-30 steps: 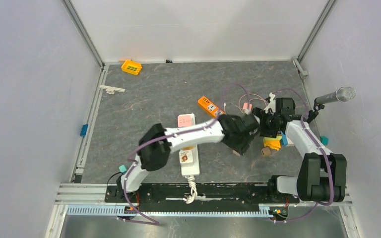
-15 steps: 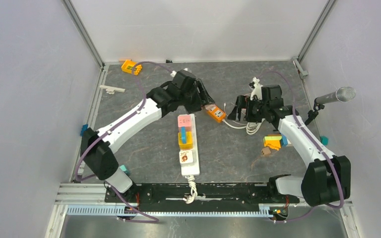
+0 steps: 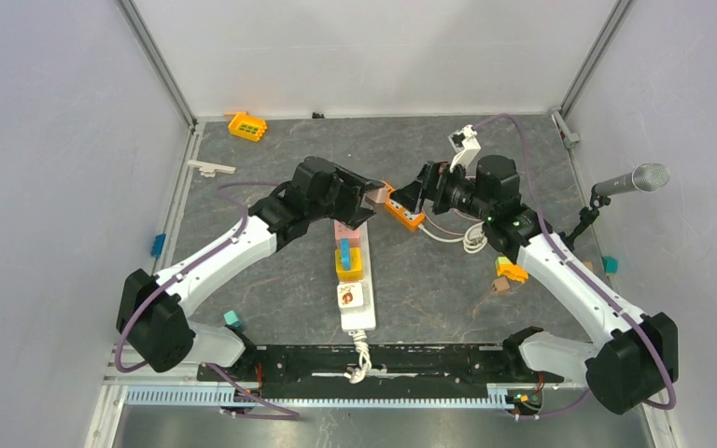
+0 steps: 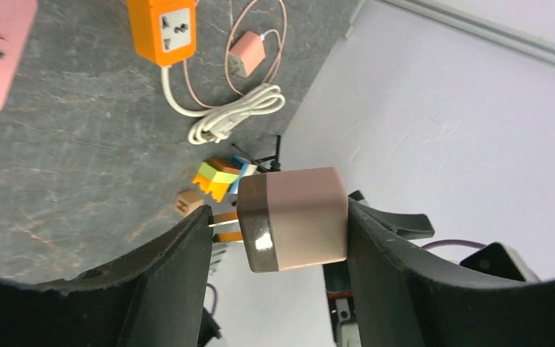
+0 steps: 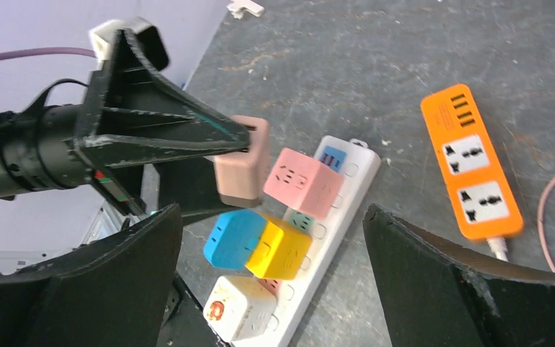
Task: Insert the plug
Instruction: Pick up the plug from the center of the board.
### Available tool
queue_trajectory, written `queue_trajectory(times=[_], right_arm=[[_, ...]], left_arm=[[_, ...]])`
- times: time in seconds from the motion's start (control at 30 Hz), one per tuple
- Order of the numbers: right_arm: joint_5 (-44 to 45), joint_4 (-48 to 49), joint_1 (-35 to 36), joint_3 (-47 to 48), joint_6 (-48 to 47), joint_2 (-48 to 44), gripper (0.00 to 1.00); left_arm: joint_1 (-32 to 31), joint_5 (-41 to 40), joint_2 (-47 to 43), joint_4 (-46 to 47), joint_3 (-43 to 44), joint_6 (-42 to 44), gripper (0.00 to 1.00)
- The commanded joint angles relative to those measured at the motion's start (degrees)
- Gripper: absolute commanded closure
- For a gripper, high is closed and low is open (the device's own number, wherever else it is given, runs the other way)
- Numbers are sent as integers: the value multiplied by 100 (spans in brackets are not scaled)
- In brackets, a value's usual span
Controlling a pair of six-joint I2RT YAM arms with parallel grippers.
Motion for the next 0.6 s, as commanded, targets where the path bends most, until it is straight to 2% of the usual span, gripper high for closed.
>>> queue_trajectory(times=[0.0,0.07,0.37,0.57], right_arm=[[28,616,215,16,139,88,2],[110,450,279,75,103,232,8],[102,825,543,266,190,674,21],[217,984,705,391,124,832,40]], left_arm=[[22,142,-82,844,-103,-930,57],[25,197,-61,996,-159,-1002,57],[18,347,-192,1453,-473,-1094,58],[20,408,-270,1474,-606,-1096,63]])
